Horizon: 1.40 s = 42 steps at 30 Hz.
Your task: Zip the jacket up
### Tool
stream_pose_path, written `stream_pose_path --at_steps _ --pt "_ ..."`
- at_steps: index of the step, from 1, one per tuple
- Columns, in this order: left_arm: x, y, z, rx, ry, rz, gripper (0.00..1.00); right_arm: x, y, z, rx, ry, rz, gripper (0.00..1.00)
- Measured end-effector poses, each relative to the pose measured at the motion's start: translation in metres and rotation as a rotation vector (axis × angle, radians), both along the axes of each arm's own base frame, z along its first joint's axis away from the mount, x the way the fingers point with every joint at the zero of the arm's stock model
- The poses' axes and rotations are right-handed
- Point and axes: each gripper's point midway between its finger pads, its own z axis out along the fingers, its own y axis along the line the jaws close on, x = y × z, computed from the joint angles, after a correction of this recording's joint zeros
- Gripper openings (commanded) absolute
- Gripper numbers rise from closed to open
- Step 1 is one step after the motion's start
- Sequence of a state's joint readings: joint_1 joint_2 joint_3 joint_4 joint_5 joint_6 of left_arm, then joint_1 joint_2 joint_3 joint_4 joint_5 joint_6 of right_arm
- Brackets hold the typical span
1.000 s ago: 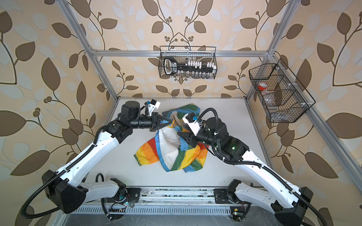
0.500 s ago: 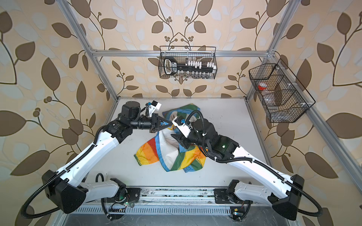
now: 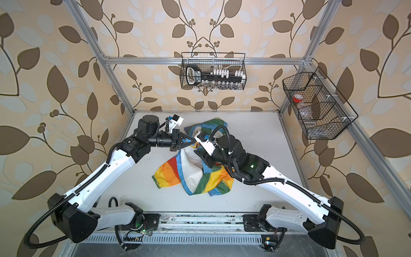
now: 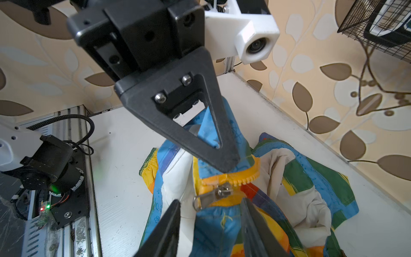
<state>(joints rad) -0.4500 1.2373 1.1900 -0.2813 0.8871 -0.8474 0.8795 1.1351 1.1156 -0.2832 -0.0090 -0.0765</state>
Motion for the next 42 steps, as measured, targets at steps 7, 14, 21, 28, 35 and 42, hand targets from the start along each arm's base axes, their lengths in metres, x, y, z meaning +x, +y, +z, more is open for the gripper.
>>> stream_pose_path --at_steps 7,14,21,28,35,42 --pt "0.000 0.000 0.000 -0.003 0.000 -0.002 0.00 0.004 0.000 0.004 0.005 -0.016 -0.015 0.36" --pt "0.000 -0.001 -0.004 -0.004 0.009 -0.001 0.00 0.006 0.000 0.008 0.010 -0.026 -0.027 0.32" --pt "0.001 -0.001 -0.003 -0.007 0.011 0.001 0.00 0.006 -0.001 0.008 0.009 -0.028 -0.030 0.28" --pt "0.001 -0.001 -0.003 -0.007 0.012 0.001 0.00 0.006 -0.002 0.009 0.010 -0.033 -0.030 0.24" --pt "0.000 -0.001 -0.003 -0.007 0.012 0.000 0.00 0.005 -0.005 0.014 0.015 -0.045 -0.035 0.22" --pt "0.000 -0.001 -0.003 -0.007 0.013 0.000 0.00 0.005 -0.005 0.014 0.015 -0.045 -0.035 0.20"
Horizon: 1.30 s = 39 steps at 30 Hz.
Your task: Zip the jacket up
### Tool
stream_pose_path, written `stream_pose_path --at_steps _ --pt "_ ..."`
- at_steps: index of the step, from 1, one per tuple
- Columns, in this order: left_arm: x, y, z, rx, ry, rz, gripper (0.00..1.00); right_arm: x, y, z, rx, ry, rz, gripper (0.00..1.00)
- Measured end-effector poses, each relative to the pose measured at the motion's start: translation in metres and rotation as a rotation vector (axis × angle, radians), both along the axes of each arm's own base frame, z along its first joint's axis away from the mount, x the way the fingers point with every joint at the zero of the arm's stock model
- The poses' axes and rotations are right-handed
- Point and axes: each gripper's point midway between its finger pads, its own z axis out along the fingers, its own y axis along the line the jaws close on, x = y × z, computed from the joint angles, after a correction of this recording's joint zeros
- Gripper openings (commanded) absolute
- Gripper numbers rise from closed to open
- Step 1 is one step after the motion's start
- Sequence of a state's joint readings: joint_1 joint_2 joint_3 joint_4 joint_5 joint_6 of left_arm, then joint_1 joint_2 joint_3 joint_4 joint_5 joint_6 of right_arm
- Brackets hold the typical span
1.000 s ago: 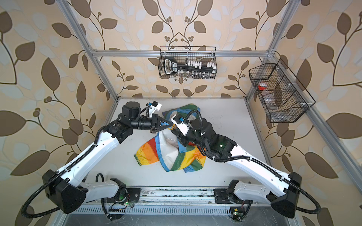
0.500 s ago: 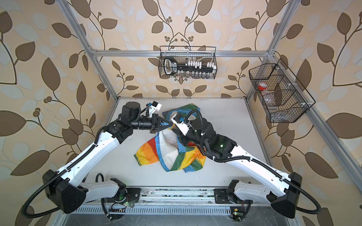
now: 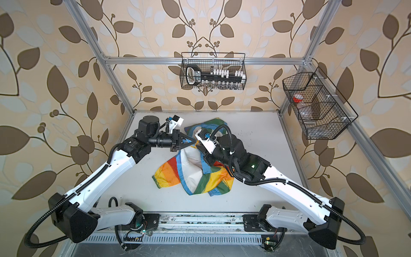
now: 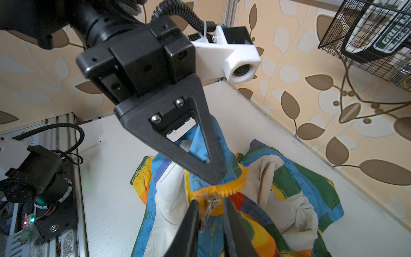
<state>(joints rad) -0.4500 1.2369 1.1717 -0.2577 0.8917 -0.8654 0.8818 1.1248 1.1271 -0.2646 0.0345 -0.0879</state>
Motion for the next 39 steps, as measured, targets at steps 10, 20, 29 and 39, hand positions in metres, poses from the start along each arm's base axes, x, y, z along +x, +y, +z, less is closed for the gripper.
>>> stream_pose_path --at_steps 10,20,29,39 --pt "-0.0023 0.0009 -0.0005 -0.001 0.001 -0.001 0.00 0.0000 0.0001 0.0003 0.000 -0.002 0.001 0.15" --pt "-0.0055 0.0006 0.0009 -0.008 0.002 -0.015 0.00 0.0006 0.0013 0.0006 0.003 -0.003 0.003 0.18" --pt "-0.0060 0.0009 -0.0001 -0.007 0.004 -0.015 0.00 -0.0001 0.0021 0.0001 0.005 0.001 0.008 0.18" --pt "-0.0064 0.0010 0.0006 -0.008 0.003 -0.015 0.00 -0.0012 0.0031 0.0000 0.006 0.003 0.016 0.21"
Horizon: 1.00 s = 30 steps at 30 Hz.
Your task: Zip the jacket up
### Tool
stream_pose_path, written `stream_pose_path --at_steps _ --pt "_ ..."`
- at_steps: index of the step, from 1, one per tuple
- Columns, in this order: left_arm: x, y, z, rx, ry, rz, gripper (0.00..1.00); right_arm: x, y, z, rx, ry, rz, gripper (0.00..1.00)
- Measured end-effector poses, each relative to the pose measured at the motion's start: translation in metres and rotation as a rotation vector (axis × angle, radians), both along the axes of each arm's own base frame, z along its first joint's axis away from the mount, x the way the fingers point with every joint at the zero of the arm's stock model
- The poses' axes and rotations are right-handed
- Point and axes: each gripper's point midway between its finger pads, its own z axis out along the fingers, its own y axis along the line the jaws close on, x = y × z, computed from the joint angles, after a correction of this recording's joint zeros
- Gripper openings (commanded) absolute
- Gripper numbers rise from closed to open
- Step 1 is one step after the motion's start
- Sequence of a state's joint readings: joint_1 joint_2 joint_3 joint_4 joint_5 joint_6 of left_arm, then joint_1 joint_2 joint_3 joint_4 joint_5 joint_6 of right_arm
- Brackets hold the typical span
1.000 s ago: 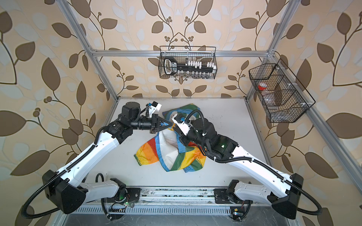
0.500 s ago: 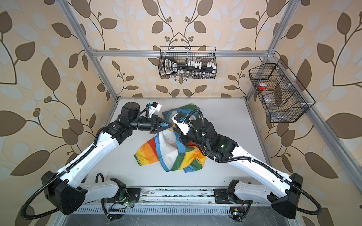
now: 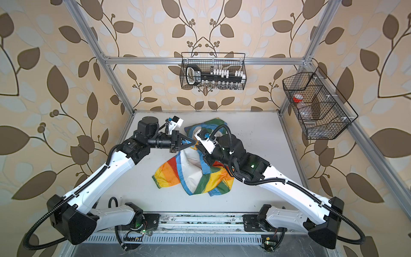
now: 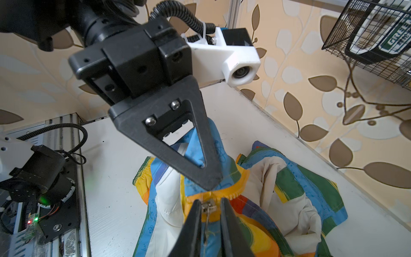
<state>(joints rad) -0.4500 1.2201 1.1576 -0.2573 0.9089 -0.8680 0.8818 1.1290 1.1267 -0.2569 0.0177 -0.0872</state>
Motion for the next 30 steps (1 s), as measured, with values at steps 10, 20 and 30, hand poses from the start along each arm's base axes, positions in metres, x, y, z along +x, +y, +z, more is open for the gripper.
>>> stream_pose_path --at_steps 10,20,30 --pt "0.0005 -0.0003 0.0015 -0.005 -0.005 0.000 0.00 0.0000 0.0000 -0.0004 -0.001 0.000 0.000 0.16" --pt "0.0011 -0.0006 0.0031 -0.009 -0.012 0.001 0.00 -0.0004 0.0007 -0.0022 -0.001 0.002 0.004 0.03" --pt "0.0006 -0.0007 0.0038 -0.014 -0.002 0.000 0.00 0.0024 0.0016 -0.0038 -0.003 0.002 -0.005 0.00"
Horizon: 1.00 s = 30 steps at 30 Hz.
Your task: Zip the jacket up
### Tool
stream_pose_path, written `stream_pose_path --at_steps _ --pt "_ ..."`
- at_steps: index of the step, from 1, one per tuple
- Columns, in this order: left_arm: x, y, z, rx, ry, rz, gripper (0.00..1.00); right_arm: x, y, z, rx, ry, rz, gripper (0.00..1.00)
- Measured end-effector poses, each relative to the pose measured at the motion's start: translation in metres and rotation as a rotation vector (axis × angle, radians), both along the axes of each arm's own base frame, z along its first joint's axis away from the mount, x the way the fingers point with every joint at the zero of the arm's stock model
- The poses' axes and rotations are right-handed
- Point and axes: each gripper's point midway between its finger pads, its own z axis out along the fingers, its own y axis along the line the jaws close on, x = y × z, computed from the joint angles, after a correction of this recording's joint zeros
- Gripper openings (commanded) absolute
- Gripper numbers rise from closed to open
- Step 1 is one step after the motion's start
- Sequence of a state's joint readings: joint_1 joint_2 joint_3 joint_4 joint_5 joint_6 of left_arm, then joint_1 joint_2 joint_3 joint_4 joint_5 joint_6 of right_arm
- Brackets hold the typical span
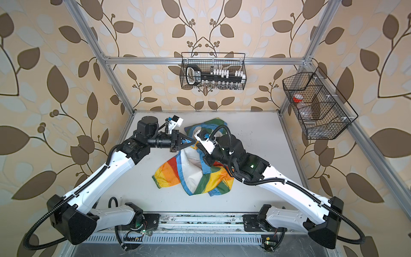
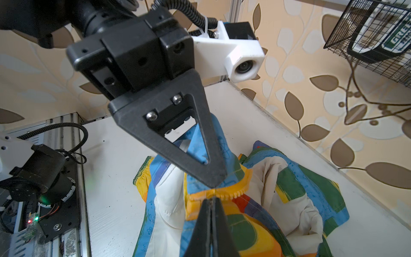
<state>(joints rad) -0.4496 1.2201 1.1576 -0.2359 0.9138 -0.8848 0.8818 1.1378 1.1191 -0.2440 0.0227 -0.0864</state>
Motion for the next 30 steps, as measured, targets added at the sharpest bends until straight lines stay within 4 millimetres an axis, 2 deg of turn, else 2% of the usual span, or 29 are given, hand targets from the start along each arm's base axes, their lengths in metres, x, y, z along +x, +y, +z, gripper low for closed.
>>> stream_pose_path --at_steps 10,30 --pt "0.0042 0.0034 -0.0009 0.002 0.004 0.018 0.00 0.0107 -0.0008 -0.0001 0.008 -0.018 -0.064 0.00" --pt "0.0021 0.0041 -0.0081 0.029 -0.013 0.004 0.00 0.0093 -0.0044 0.0002 0.020 -0.028 -0.076 0.00"
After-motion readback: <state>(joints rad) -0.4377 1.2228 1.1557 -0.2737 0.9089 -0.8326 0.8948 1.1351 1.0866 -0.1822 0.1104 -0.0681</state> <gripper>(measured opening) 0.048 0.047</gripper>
